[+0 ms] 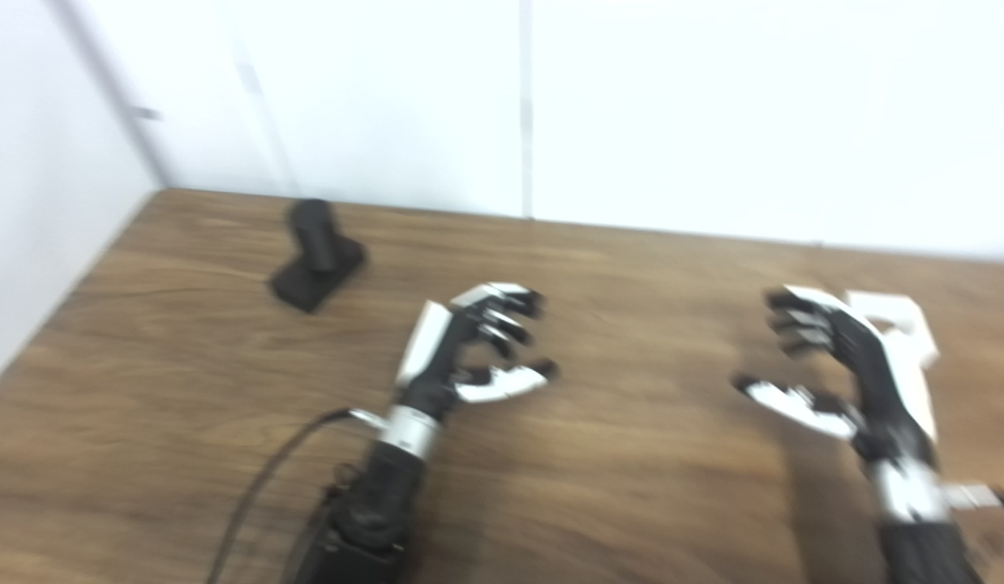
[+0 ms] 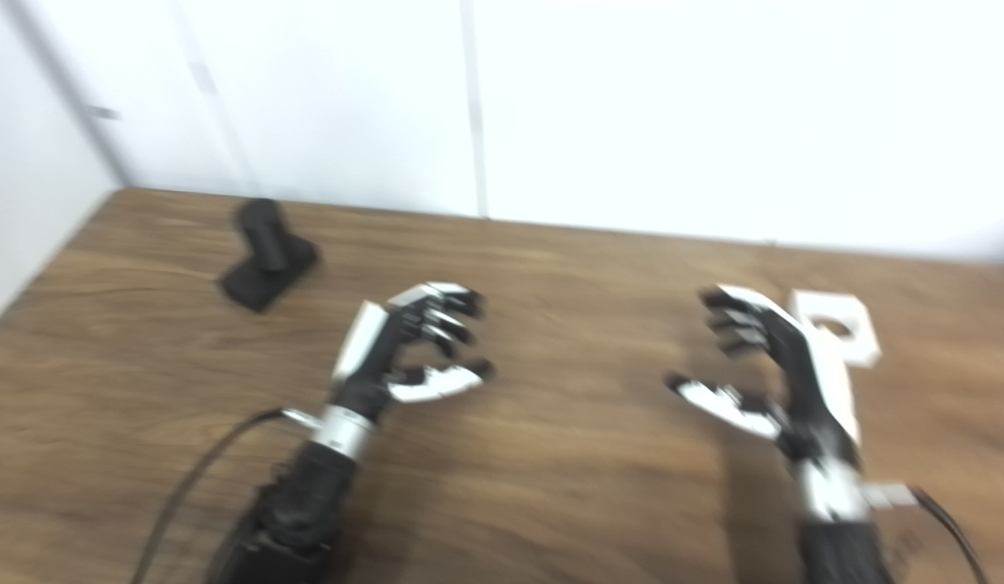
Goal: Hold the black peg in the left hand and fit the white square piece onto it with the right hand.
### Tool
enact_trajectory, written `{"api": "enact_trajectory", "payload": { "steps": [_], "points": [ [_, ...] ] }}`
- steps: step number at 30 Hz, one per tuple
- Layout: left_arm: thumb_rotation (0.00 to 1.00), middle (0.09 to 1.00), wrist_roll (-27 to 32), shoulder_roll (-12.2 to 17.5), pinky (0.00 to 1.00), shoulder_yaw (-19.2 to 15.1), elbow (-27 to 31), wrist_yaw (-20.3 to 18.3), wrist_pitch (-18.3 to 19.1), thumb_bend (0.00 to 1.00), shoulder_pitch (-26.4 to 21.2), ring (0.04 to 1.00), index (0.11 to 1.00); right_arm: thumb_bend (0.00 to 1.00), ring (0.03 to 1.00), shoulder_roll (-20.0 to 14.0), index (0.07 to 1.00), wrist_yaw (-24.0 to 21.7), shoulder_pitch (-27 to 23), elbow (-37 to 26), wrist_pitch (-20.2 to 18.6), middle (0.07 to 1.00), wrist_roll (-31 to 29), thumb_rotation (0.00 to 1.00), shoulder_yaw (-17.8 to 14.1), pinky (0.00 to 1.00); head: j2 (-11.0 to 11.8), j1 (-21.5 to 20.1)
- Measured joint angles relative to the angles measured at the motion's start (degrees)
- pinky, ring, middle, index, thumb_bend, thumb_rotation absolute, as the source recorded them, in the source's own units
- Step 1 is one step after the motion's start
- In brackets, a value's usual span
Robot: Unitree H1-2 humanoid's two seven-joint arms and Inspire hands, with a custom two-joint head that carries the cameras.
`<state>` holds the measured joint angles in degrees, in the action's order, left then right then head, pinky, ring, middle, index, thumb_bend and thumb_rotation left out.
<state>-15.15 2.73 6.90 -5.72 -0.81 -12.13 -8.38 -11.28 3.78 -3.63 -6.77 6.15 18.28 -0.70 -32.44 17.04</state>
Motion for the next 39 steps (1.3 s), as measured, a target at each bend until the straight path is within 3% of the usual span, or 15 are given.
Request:
{"api": "enact_trajectory", "payload": {
  "steps": [7,12,32,39],
  "points": [
    [0.06,0.687,-1.1,-1.1,0.45,0.9,-0.8,0.8,0.0,0.73,0.0,0.59,0.676,0.57,0.658,-0.1,0.682,-1.9,0.7,-4.3,-3.4,0.725,-2.9,0.0,-1.2,0.54,2.6,2.2],
    [0.05,0.671,-1.5,-1.3,0.44,1.0,-2.6,1.9,-1.0,0.74,-0.2,0.575,0.658,0.58,0.633,0.5,0.683,-2.1,1.0,-4.6,-3.6,0.703,-3.3,0.0,-1.3,0.49,2.8,2.3],
    [0.08,0.67,-1.8,-1.4,0.46,0.1,-3.3,3.3,-1.9,0.77,-0.8,0.582,0.649,0.6,0.611,0.5,0.659,-2.1,0.9,-4.9,-3.7,0.681,-1.8,0.0,-1.4,0.47,3.6,2.9],
    [0.07,0.666,-2.8,1.0,0.49,-1.3,-0.3,3.2,-0.6,0.74,-2.6,0.602,0.641,0.58,0.622,0.5,0.667,-2.1,0.9,-5.6,-4.2,0.688,-1.7,0.0,-1.4,0.48,3.6,3.2]
  ]
}}
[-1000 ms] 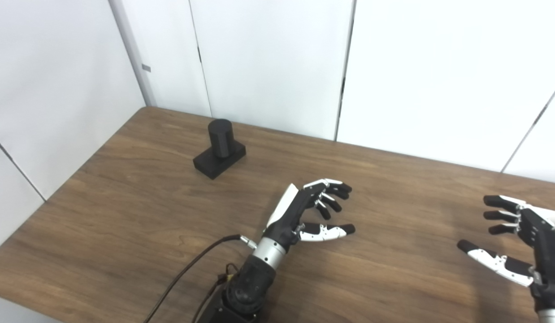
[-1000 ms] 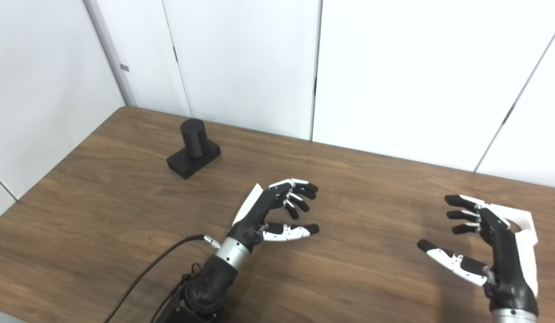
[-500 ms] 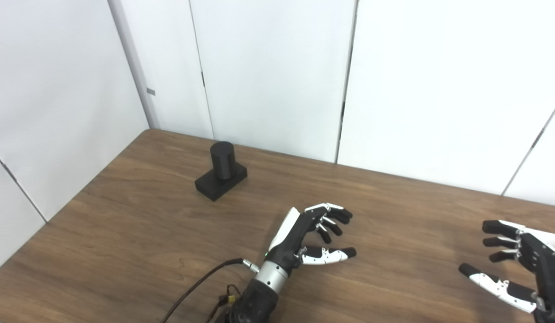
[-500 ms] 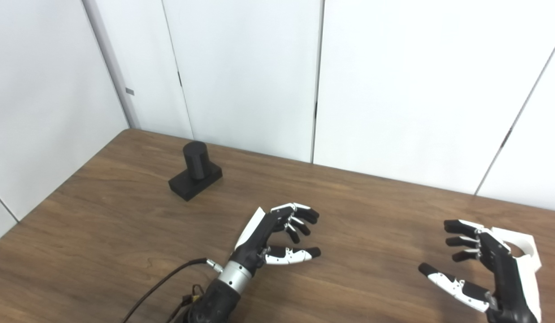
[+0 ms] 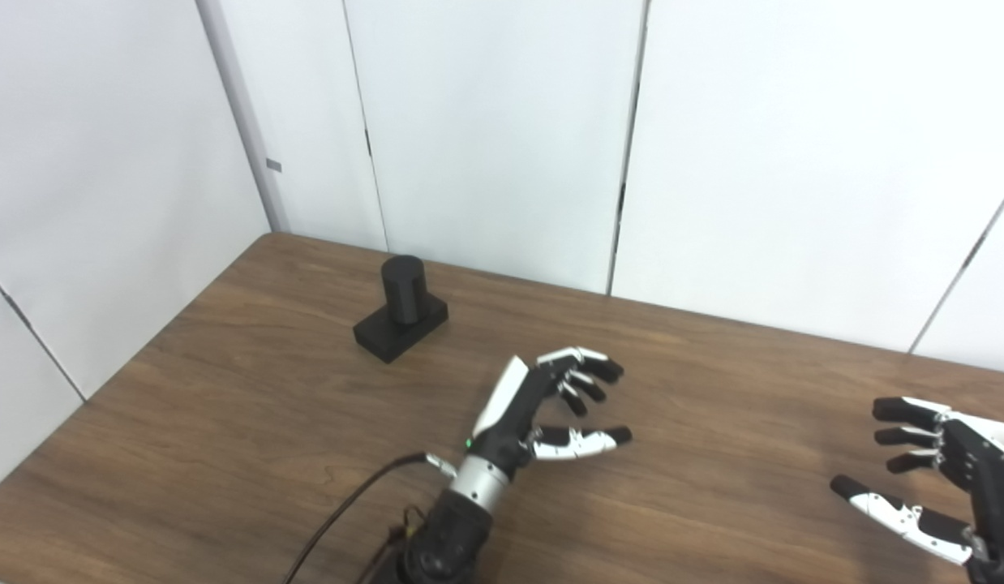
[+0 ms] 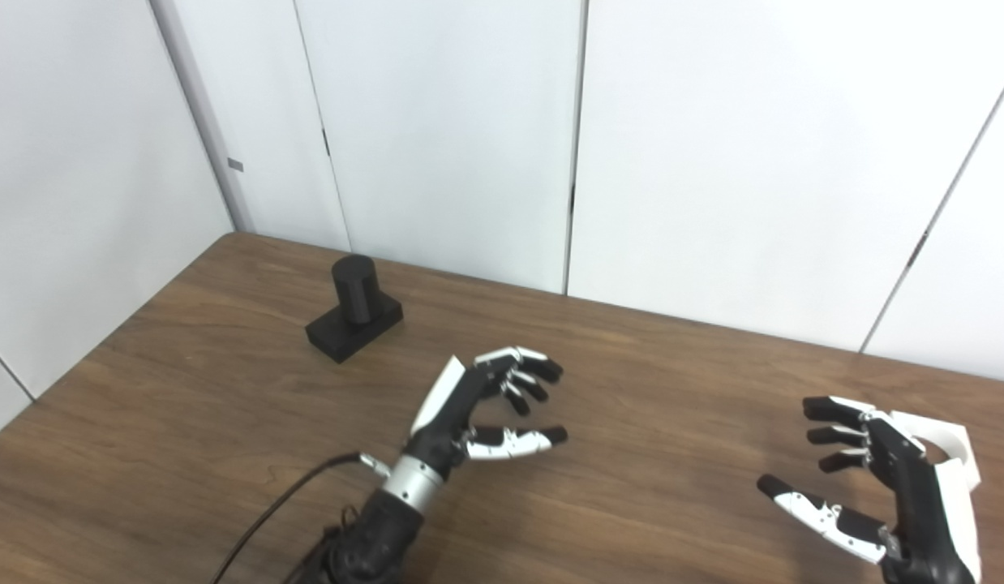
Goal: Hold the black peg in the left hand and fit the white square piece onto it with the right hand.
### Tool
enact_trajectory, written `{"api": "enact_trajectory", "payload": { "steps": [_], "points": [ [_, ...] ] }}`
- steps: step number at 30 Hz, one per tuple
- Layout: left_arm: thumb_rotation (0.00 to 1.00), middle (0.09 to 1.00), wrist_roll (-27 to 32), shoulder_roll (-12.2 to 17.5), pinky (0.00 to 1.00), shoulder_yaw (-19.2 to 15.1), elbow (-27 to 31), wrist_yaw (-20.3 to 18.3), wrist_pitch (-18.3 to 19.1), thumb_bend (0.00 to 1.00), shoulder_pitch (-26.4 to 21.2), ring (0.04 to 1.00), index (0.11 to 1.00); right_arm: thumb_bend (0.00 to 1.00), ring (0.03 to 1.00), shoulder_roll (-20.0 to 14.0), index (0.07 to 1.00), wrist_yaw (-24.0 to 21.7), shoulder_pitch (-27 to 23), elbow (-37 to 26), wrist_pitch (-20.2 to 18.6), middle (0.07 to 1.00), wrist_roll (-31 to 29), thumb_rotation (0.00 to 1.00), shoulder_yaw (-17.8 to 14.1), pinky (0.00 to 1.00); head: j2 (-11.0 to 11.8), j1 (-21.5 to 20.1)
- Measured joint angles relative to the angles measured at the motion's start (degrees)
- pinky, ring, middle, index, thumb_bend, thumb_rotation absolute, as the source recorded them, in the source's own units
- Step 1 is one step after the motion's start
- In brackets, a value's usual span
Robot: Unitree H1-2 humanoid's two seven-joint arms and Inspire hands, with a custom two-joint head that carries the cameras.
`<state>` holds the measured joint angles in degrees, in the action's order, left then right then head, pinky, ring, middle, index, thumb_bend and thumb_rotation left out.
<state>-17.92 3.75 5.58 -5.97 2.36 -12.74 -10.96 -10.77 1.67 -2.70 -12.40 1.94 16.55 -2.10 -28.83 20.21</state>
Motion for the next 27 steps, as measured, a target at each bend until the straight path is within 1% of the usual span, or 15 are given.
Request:
{"api": "enact_trajectory", "payload": {
  "steps": [3,6,10,14,16,19,21,24,27],
  "points": [
    [0.07,0.674,-1.4,1.3,0.49,-0.6,2.5,0.0,1.9,0.75,-0.7,0.61,0.65,0.59,0.617,0.0,0.668,-0.1,0.0,-0.9,-0.8,0.69,0.0,0.0,0.0,0.48,0.0,0.1],
    [0.06,0.683,-2.1,1.9,0.48,-1.2,3.7,0.1,3.8,0.76,-1.4,0.607,0.658,0.59,0.617,0.0,0.669,-0.1,-0.1,-1.1,-1.1,0.691,-0.1,0.0,0.0,0.47,0.0,0.4],
    [0.05,0.693,-2.7,2.9,0.46,-2.1,5.7,-0.1,6.9,0.76,-2.4,0.581,0.674,0.58,0.625,0.0,0.666,-0.3,-0.1,-1.1,-1.2,0.692,-0.4,0.0,0.0,0.49,-0.1,0.7],
    [0.05,0.694,-3.9,4.6,0.48,-2.8,7.5,-0.2,9.9,0.77,-3.7,0.609,0.679,0.58,0.624,0.0,0.666,-0.4,-0.1,-1.1,-1.5,0.692,-0.6,0.0,-0.1,0.48,0.0,1.1],
    [0.07,0.71,-4.4,5.3,0.51,-3.1,8.7,-0.2,10.7,0.77,-4.1,0.63,0.676,0.58,0.63,0.0,0.668,-0.4,-0.2,-1.1,-1.5,0.695,-0.6,0.0,-0.1,0.49,0.1,1.1],
    [0.05,0.716,-4.6,5.9,0.52,-3.9,10.1,-0.2,12.4,0.76,-4.4,0.635,0.672,0.58,0.632,0.0,0.672,-0.5,-0.2,-1.1,-1.5,0.698,-0.6,0.0,-0.2,0.49,0.2,1.2],
    [0.04,0.705,-4.6,6.3,0.51,-4.6,10.5,0.0,12.5,0.77,-4.4,0.633,0.666,0.58,0.626,-0.1,0.668,-0.5,-0.2,-1.1,-1.5,0.694,-0.6,0.0,-0.2,0.49,0.2,1.3],
    [0.07,0.692,-5.8,7.1,0.52,-5.6,10.5,0.7,12.5,0.77,-4.5,0.635,0.668,0.58,0.612,-0.1,0.662,-0.6,-0.2,-1.1,-1.5,0.687,-0.7,0.0,-0.2,0.47,0.2,1.4],
    [0.02,0.694,-6.3,7.7,0.52,-7.1,10.5,1.6,12.7,0.79,-5.2,0.64,0.674,0.58,0.621,-0.1,0.664,-0.6,-0.2,-1.3,-1.6,0.691,-0.7,0.0,-0.2,0.48,0.2,1.5]
  ]
}}
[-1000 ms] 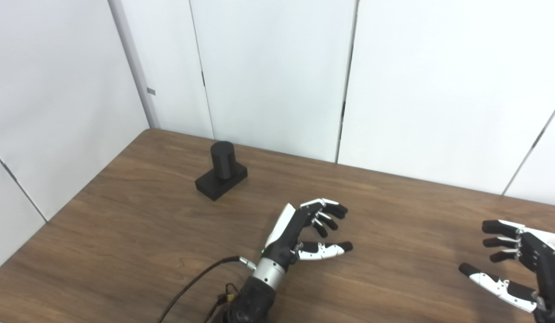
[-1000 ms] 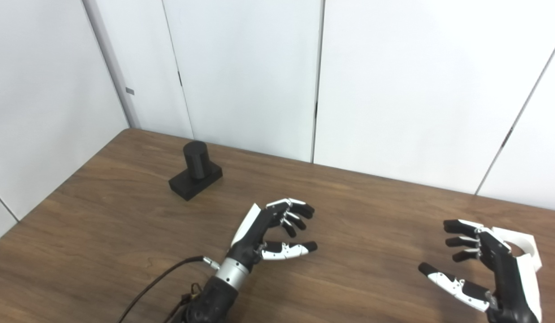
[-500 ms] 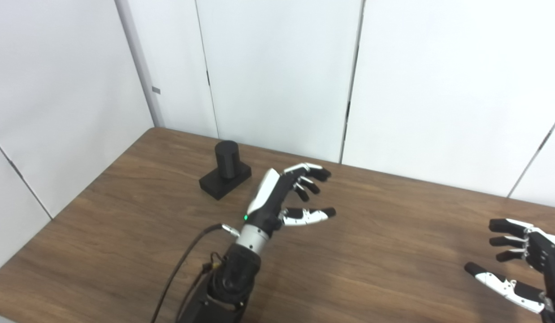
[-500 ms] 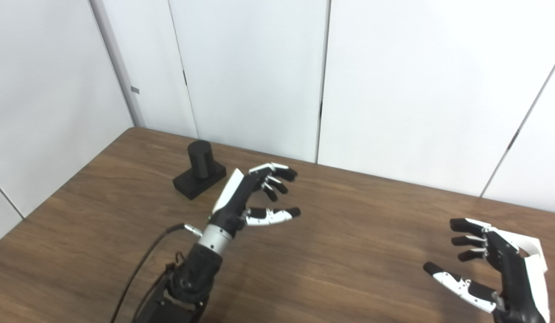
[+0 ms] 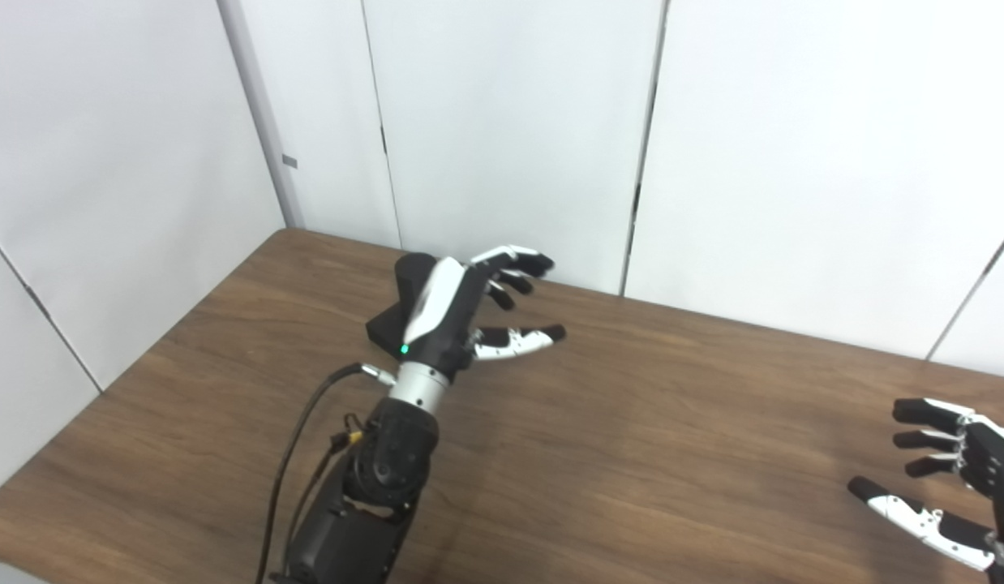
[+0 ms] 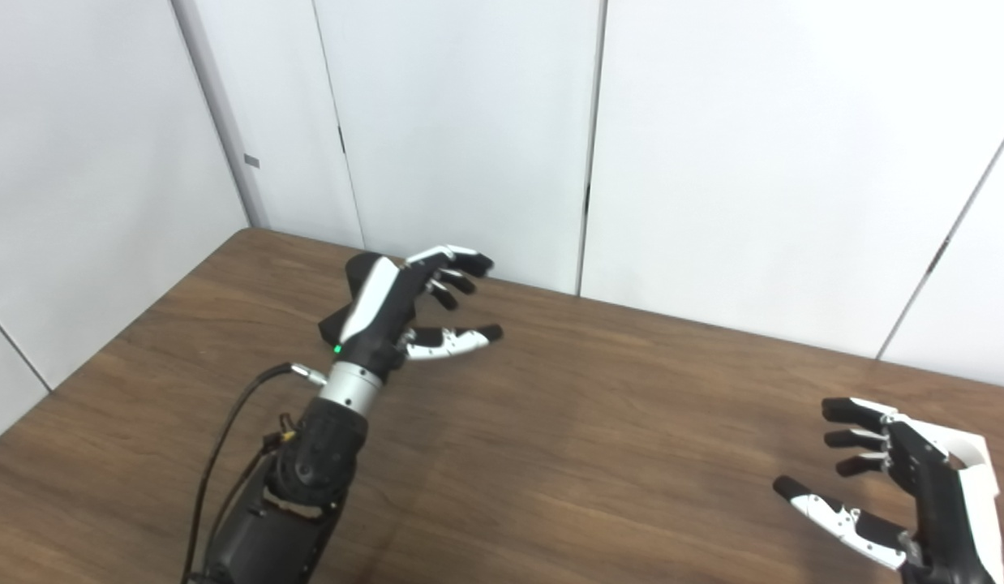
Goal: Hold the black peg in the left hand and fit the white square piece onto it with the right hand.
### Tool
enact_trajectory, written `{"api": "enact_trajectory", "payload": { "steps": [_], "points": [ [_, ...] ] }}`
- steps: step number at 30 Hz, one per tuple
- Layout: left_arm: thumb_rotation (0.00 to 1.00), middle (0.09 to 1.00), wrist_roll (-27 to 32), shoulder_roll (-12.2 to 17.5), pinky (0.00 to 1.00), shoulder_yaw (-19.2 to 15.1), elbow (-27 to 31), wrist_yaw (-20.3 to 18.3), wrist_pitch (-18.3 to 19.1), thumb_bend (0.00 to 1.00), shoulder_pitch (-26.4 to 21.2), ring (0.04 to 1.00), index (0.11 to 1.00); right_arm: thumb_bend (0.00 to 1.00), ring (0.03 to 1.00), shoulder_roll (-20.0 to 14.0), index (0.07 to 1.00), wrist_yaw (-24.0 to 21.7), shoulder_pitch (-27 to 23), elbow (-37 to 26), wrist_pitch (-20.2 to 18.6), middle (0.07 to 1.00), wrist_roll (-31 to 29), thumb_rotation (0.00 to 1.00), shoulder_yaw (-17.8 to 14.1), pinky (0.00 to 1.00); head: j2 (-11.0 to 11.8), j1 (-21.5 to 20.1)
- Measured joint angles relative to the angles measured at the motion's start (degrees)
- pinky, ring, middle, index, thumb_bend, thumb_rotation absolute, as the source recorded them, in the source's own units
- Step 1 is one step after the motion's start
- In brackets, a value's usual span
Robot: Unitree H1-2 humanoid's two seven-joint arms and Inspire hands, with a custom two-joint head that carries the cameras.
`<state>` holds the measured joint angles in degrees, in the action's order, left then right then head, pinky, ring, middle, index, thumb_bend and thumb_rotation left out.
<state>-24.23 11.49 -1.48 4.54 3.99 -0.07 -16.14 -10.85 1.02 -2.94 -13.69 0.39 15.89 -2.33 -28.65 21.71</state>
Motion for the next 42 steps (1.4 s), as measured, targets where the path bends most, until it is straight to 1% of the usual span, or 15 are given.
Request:
{"api": "enact_trajectory", "payload": {
  "steps": [3,4,7,9,12,16,19,22,27,28,31,33,35,38,42],
  "points": [
    [0.01,0.711,0.0,0.5,0.55,-1.4,0.0,0.5,0.1,0.78,-0.9,0.668,0.7,0.57,0.617,0.0,0.663,-0.1,0.0,-0.4,-0.2,0.689,-0.1,0.0,0.0,0.48,0.0,0.0],
    [0.04,0.722,-0.1,0.8,0.58,-1.8,0.0,0.5,0.2,0.78,-1.1,0.679,0.712,0.58,0.609,0.0,0.658,-0.2,0.0,-0.5,-0.2,0.684,-0.2,0.0,0.0,0.47,0.0,0.0],
    [0.05,0.739,-1.2,1.7,0.59,-2.6,0.0,0.7,2.0,0.78,-1.2,0.681,0.725,0.58,0.608,0.0,0.658,-0.2,0.0,-0.7,-0.2,0.685,-0.2,0.0,0.0,0.47,0.0,0.0],
    [0.09,0.752,-2.4,2.4,0.61,-2.9,0.0,0.8,3.1,0.78,-1.2,0.705,0.736,0.58,0.614,0.0,0.664,-0.4,0.0,-0.8,-0.7,0.69,-0.1,0.0,0.0,0.48,-0.2,0.1],
    [0.11,0.761,-4.5,3.8,0.63,-2.9,0.0,1.0,4.2,0.8,-1.3,0.728,0.734,0.59,0.61,0.0,0.665,-0.6,0.0,-1.2,-0.9,0.688,-0.1,0.0,0.0,0.47,0.0,0.4],
    [0.1,0.796,-6.7,5.5,0.6,-2.9,-0.9,1.8,4.3,0.8,-2.3,0.754,0.757,0.59,0.61,0.0,0.654,-0.6,-0.1,-1.2,-0.9,0.685,-0.4,0.0,0.0,0.47,-0.3,0.7],
    [0.17,0.83,-9.5,6.4,0.56,-2.5,-1.9,2.9,5.0,0.81,-3.5,0.778,0.784,0.59,0.605,0.0,0.654,-0.8,-0.2,-1.2,-0.9,0.682,-0.7,0.0,0.0,0.47,-0.3,1.1],
    [0.23,0.862,-13.3,7.4,0.6,-1.6,-3.0,3.1,7.5,0.84,-4.4,0.823,0.806,0.6,0.603,0.0,0.654,-0.9,-0.2,-1.3,-1.2,0.681,-0.7,0.0,0.0,0.47,-0.4,1.1],
    [0.26,0.901,-17.1,8.4,0.72,-0.9,-3.8,3.7,10.6,0.89,-5.0,0.872,0.812,0.59,0.619,-0.1,0.654,-0.9,-0.1,-1.8,-1.7,0.686,-1.0,0.0,-0.2,0.48,-0.8,1.4],
    [0.28,0.92,-17.6,8.5,0.73,-0.8,-4.0,3.9,10.8,0.9,-5.0,0.89,0.818,0.59,0.613,-0.1,0.657,-1.0,-0.2,-1.9,-1.7,0.684,-1.0,0.0,-0.2,0.48,-0.9,1.4],
    [0.37,0.989,-19.9,8.9,0.79,0.1,-4.6,3.6,13.5,0.98,-5.0,0.945,0.85,0.6,0.599,-0.1,0.655,-1.3,-0.1,-1.9,-1.9,0.678,-1.0,0.0,-0.2,0.47,-1.0,1.4],
    [0.41,0.998,-21.8,9.4,0.83,0.8,-4.9,2.7,16.4,1.0,-5.0,0.974,0.882,0.59,0.598,-0.2,0.648,-1.3,-0.1,-1.9,-1.9,0.672,-1.0,0.0,-0.2,0.47,-1.3,1.5],
    [0.42,1.0,-23.2,9.6,0.83,1.4,-5.4,1.8,19.4,1.0,-5.1,0.981,0.897,0.59,0.596,-0.2,0.646,-1.4,-0.1,-1.9,-1.9,0.67,-1.1,0.0,-0.2,0.46,-1.3,1.5],
    [0.41,1.0,-24.3,9.6,0.83,2.1,-6.4,1.5,21.9,1.0,-5.2,0.986,0.897,0.59,0.603,-0.2,0.65,-1.5,-0.1,-1.9,-1.9,0.672,-1.2,0.0,-0.2,0.47,-1.3,1.6],
    [0.4,1.0,-24.8,10.2,0.83,2.6,-6.6,1.5,22.6,1.0,-5.2,0.994,0.891,0.58,0.601,-0.2,0.649,-1.6,-0.1,-1.9,-1.9,0.672,-1.2,0.0,-0.2,0.47,-1.4,1.5]
  ]
}}
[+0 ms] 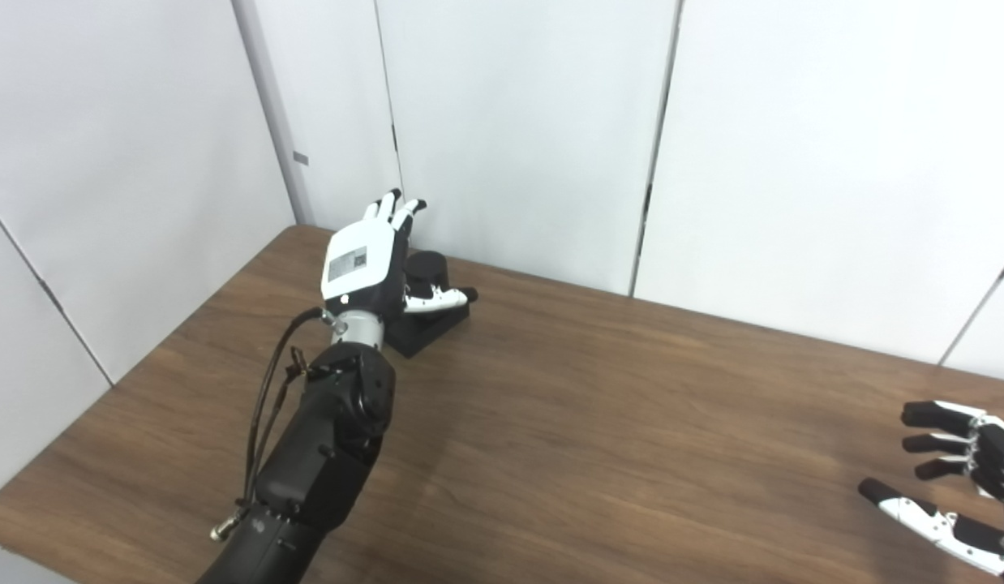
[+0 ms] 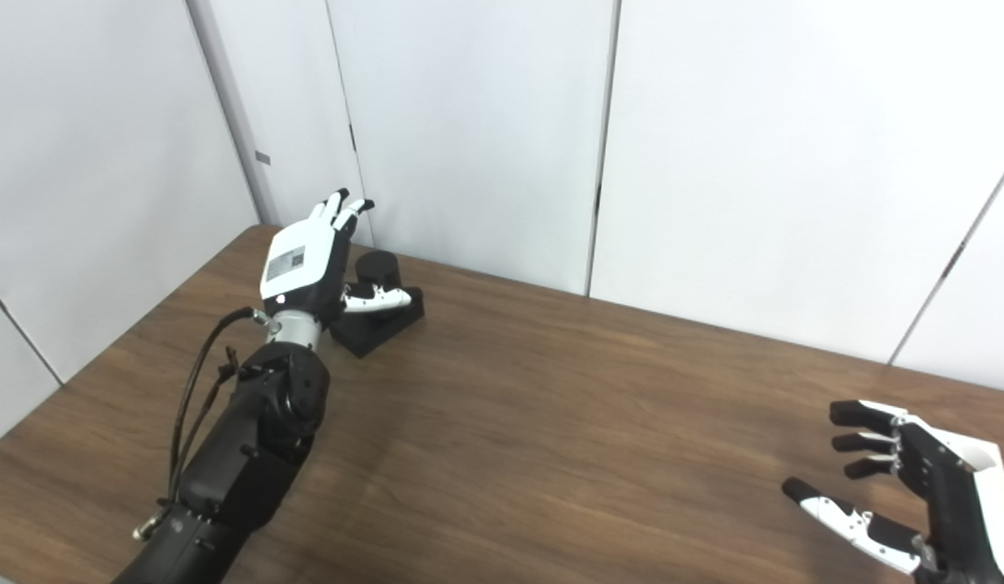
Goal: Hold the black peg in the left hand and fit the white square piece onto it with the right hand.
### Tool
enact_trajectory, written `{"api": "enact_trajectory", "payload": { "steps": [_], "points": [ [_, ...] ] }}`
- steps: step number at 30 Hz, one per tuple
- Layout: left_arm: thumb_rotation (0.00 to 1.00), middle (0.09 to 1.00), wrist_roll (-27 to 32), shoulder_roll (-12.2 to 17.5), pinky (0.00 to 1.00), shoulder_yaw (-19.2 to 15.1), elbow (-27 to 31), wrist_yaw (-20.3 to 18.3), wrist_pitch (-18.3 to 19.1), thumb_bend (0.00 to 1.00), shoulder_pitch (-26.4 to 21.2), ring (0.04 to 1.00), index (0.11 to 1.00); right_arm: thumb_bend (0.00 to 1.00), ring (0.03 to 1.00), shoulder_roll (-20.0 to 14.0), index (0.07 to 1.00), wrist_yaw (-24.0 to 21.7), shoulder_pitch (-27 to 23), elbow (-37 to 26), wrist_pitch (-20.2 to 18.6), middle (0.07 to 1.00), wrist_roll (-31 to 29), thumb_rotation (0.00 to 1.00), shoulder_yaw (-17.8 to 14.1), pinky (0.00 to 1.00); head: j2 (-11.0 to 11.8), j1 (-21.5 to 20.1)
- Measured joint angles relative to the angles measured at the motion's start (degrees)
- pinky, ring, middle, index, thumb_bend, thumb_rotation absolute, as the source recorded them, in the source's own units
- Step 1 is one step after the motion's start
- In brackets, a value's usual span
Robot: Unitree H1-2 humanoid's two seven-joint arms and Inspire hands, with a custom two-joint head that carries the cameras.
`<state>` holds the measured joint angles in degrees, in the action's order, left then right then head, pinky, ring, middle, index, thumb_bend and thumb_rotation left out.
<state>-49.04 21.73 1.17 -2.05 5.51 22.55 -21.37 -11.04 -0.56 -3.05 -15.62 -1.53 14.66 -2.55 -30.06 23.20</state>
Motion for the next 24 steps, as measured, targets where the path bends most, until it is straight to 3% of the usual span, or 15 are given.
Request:
{"api": "enact_trajectory", "payload": {
  "steps": [11,24],
  "points": [
    [0.5,1.0,-1.5,1.3,0.84,0.0,-3.8,-1.6,4.1,1.0,-1.0,1.0,0.797,0.54,0.603,0.1,0.66,-0.1,0.0,-0.7,-0.4,0.683,-0.1,0.0,0.0,0.46,-0.1,-0.2],
    [0.54,1.0,-8.1,-0.4,0.8,-2.8,-9.8,-3.1,4.2,1.0,-1.4,1.0,0.807,0.54,0.608,0.1,0.663,-0.1,0.0,-1.9,-0.7,0.69,-0.2,0.0,-0.2,0.46,-0.6,0.1]
  ]
}}
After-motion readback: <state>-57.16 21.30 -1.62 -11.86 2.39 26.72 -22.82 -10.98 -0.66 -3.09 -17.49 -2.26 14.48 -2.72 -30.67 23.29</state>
